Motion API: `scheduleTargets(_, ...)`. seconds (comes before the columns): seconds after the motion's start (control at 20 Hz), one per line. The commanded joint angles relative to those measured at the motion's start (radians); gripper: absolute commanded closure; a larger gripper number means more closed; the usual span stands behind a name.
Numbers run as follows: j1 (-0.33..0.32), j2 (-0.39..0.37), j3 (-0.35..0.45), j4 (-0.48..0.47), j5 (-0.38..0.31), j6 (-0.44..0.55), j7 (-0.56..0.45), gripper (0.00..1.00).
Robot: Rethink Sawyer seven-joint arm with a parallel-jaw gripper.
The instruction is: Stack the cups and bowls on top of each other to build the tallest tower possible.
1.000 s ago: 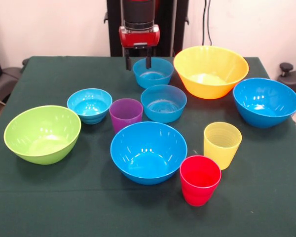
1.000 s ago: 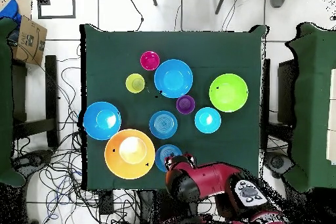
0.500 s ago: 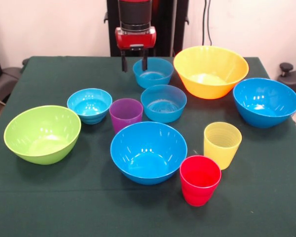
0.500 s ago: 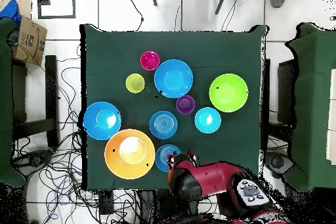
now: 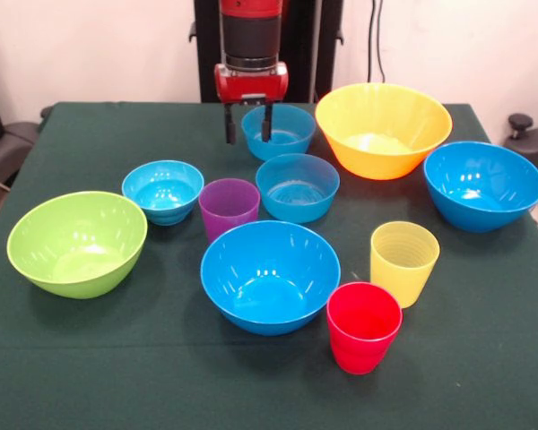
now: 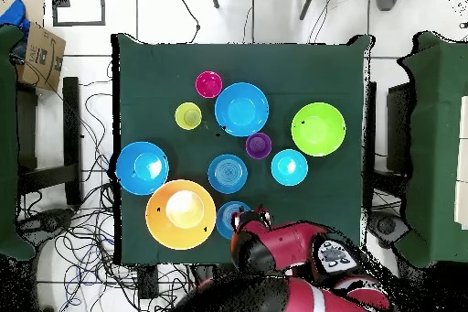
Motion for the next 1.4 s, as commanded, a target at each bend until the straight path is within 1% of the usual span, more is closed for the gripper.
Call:
scheduleTargets(0.05, 0.050, 0.087, 0.014, -0.121, 0.008, -0.072, 0.095, 0.00)
scheduleTargets(0.4, 0.078, 0.113, 0.017, -0.122, 0.039, -0.084, 0.115, 0.00)
scheduleTargets(0.55, 0.090, 0.113, 0.006, -0.117, 0.051, -0.093, 0.124, 0.00)
scheduleTargets(0.75, 0.076, 0.105, 0.006, -0.107, 0.058, -0.084, 0.130, 0.00)
scheduleTargets(1.0, 0.068, 0.119, -0.006, -0.108, 0.084, -0.084, 0.145, 0.00)
scheduleTargets(1.05, 0.078, 0.120, -0.016, -0.115, 0.083, -0.093, 0.139, 0.00)
scheduleTargets(1.1, 0.076, 0.120, -0.016, -0.114, 0.088, -0.075, 0.139, 0.00)
scheduleTargets(1.15, 0.084, 0.119, -0.026, -0.115, 0.089, -0.096, 0.138, 0.00)
scheduleTargets(1.2, 0.076, 0.116, -0.015, -0.112, 0.083, -0.107, 0.136, 0.00)
scheduleTargets(1.25, 0.064, 0.112, 0.000, -0.109, 0.080, -0.089, 0.135, 0.00)
scheduleTargets(1.4, 0.059, 0.111, 0.005, -0.109, 0.079, -0.082, 0.133, 0.00)
